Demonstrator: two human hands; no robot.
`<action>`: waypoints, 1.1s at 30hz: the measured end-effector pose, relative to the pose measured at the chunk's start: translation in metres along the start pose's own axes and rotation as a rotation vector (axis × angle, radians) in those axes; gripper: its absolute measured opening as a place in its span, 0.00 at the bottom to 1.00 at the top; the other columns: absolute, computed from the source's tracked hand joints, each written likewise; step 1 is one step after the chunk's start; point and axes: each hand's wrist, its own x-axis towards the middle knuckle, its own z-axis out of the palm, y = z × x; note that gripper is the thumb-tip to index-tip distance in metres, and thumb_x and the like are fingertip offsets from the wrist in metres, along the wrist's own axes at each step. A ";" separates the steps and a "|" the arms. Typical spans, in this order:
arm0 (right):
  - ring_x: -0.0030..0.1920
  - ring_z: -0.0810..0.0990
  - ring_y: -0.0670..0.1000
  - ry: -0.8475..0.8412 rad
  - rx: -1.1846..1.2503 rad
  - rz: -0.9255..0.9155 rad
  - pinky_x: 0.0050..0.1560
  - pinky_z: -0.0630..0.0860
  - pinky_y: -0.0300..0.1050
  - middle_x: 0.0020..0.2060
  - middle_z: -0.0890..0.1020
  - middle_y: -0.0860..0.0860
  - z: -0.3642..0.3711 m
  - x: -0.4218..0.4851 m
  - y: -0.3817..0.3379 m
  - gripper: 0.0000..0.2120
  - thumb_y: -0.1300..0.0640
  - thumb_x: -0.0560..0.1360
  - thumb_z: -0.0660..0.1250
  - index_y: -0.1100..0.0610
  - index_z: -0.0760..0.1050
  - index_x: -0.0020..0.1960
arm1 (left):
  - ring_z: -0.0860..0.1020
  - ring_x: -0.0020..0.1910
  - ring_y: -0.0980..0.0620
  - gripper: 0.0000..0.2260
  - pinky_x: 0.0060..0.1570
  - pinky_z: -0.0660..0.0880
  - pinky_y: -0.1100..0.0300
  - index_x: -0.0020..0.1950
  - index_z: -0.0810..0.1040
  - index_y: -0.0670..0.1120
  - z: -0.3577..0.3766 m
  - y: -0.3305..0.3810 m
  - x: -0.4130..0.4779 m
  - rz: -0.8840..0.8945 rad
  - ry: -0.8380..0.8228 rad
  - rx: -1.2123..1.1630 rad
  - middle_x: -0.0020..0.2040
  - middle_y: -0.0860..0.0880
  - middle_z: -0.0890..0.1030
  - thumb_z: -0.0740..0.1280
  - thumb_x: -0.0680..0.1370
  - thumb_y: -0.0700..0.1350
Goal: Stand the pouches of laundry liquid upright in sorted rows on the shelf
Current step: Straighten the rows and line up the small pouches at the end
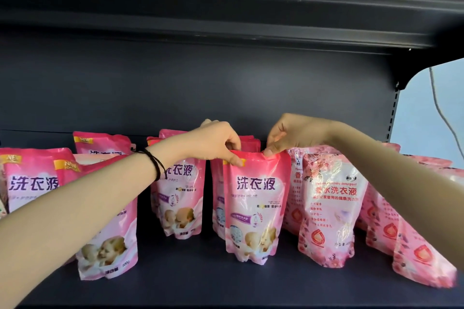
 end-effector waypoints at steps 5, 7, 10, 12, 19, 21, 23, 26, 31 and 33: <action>0.36 0.79 0.39 0.045 -0.040 -0.033 0.40 0.72 0.27 0.39 0.85 0.52 0.010 0.008 -0.007 0.10 0.52 0.71 0.73 0.59 0.84 0.44 | 0.66 0.26 0.59 0.16 0.49 0.65 0.58 0.27 0.74 0.53 -0.002 -0.009 -0.007 -0.060 0.025 0.000 0.22 0.57 0.67 0.75 0.68 0.57; 0.36 0.78 0.39 0.063 -0.033 -0.032 0.39 0.72 0.26 0.38 0.85 0.52 0.013 0.009 -0.007 0.10 0.52 0.72 0.73 0.59 0.83 0.44 | 0.64 0.27 0.57 0.14 0.37 0.62 0.60 0.31 0.77 0.50 -0.003 -0.009 -0.010 -0.063 0.025 -0.051 0.25 0.55 0.66 0.75 0.68 0.56; 0.33 0.77 0.36 0.080 -0.032 -0.032 0.37 0.71 0.27 0.33 0.82 0.45 0.015 0.008 -0.005 0.07 0.53 0.72 0.73 0.57 0.83 0.41 | 0.64 0.27 0.57 0.13 0.34 0.61 0.61 0.32 0.78 0.49 -0.005 -0.007 -0.014 -0.057 0.013 -0.059 0.26 0.54 0.68 0.75 0.68 0.57; 0.32 0.77 0.36 0.088 -0.040 -0.038 0.37 0.70 0.28 0.32 0.82 0.43 0.015 0.008 -0.005 0.06 0.53 0.72 0.73 0.55 0.82 0.39 | 0.65 0.26 0.58 0.14 0.42 0.65 0.60 0.30 0.76 0.52 -0.005 -0.006 -0.014 -0.060 0.013 -0.008 0.25 0.55 0.68 0.74 0.68 0.58; 0.40 0.81 0.37 0.149 -0.113 -0.032 0.44 0.75 0.28 0.39 0.85 0.45 0.021 0.001 -0.006 0.09 0.50 0.71 0.73 0.56 0.83 0.45 | 0.67 0.31 0.57 0.11 0.39 0.63 0.60 0.33 0.77 0.53 -0.002 -0.004 -0.023 -0.077 0.054 -0.030 0.28 0.56 0.70 0.74 0.69 0.56; 0.41 0.81 0.37 0.197 -0.117 -0.039 0.45 0.74 0.27 0.40 0.85 0.44 0.023 -0.007 -0.008 0.08 0.51 0.71 0.74 0.55 0.83 0.46 | 0.75 0.42 0.58 0.11 0.52 0.69 0.56 0.44 0.81 0.55 0.002 -0.007 -0.027 -0.086 0.106 -0.014 0.39 0.59 0.79 0.74 0.68 0.59; 0.39 0.80 0.37 0.372 -0.058 -0.042 0.43 0.73 0.27 0.40 0.84 0.44 0.028 -0.020 -0.007 0.07 0.53 0.70 0.75 0.53 0.82 0.47 | 0.74 0.53 0.59 0.18 0.60 0.69 0.54 0.57 0.79 0.56 0.011 -0.007 -0.040 -0.079 0.228 -0.054 0.51 0.60 0.80 0.74 0.68 0.58; 0.41 0.81 0.41 0.664 0.217 -0.042 0.46 0.76 0.32 0.41 0.84 0.46 0.057 -0.047 -0.003 0.07 0.55 0.70 0.75 0.52 0.81 0.47 | 0.73 0.53 0.64 0.19 0.55 0.68 0.70 0.59 0.76 0.56 0.039 0.008 -0.077 -0.043 0.531 -0.349 0.53 0.62 0.77 0.75 0.70 0.48; 0.49 0.81 0.46 0.961 0.632 0.072 0.49 0.78 0.41 0.50 0.82 0.49 0.140 -0.071 0.013 0.12 0.61 0.71 0.73 0.52 0.77 0.52 | 0.76 0.51 0.62 0.13 0.50 0.70 0.73 0.54 0.77 0.53 0.115 0.019 -0.110 -0.291 0.761 -0.808 0.51 0.58 0.79 0.73 0.71 0.45; 0.50 0.81 0.48 1.013 0.750 0.172 0.47 0.78 0.42 0.50 0.82 0.47 0.165 -0.072 0.020 0.11 0.59 0.72 0.72 0.52 0.76 0.53 | 0.77 0.51 0.62 0.12 0.53 0.73 0.68 0.54 0.76 0.53 0.138 0.015 -0.109 -0.432 0.767 -1.001 0.54 0.55 0.80 0.72 0.73 0.45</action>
